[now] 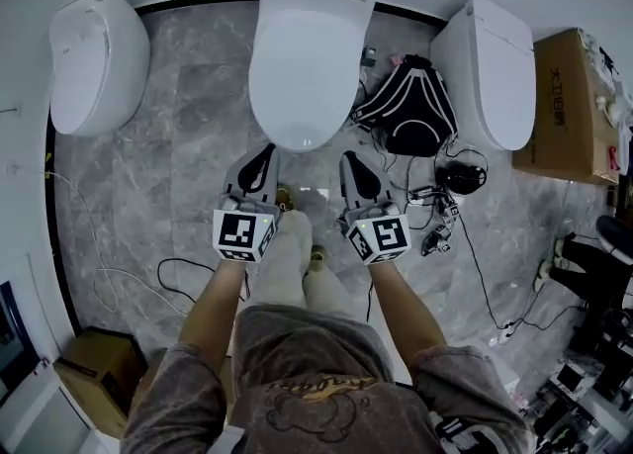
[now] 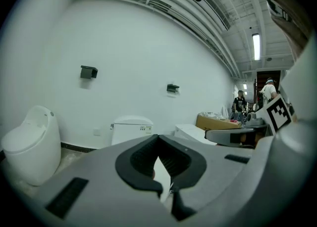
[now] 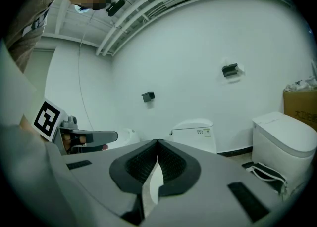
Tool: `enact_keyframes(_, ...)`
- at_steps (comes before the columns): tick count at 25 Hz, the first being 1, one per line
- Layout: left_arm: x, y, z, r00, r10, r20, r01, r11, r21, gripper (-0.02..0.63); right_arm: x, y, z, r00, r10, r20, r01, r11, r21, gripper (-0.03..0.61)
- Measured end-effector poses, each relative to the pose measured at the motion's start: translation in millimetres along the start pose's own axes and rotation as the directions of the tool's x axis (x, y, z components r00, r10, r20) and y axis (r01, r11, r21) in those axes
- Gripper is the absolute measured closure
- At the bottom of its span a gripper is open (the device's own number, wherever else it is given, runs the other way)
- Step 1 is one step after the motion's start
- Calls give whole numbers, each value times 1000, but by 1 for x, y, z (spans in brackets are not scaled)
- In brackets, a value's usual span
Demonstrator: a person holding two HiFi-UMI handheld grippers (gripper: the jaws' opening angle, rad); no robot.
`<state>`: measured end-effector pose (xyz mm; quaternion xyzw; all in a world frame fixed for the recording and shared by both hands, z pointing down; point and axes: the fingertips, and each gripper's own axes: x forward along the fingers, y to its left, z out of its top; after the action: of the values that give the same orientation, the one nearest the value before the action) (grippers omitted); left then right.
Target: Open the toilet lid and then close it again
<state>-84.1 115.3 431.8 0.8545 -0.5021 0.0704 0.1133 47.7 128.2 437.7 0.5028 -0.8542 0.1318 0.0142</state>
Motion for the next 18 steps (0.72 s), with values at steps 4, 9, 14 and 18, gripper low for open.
enact_keyframes(4,8,5,-57,999,18,-28,-19,1000,-12,606,6,-3,-54,999,12,-34,-12,1000,2,554)
enact_keyframes(9,19,15,-129,997,46,-69,-48,999,-24,606,15,-7,-125,995,49,-85,-49,999,-1,554)
enact_keyframes(14,32,23,-199,993,41,-115,-45,998,-36,606,28,-14,-193,992,36,-123,-33,999,30,554)
enact_keyframes(18,47,27,-249,989,37,-144,-46,997,-60,606,41,-23,-234,988,35,-150,-31,999,27,554)
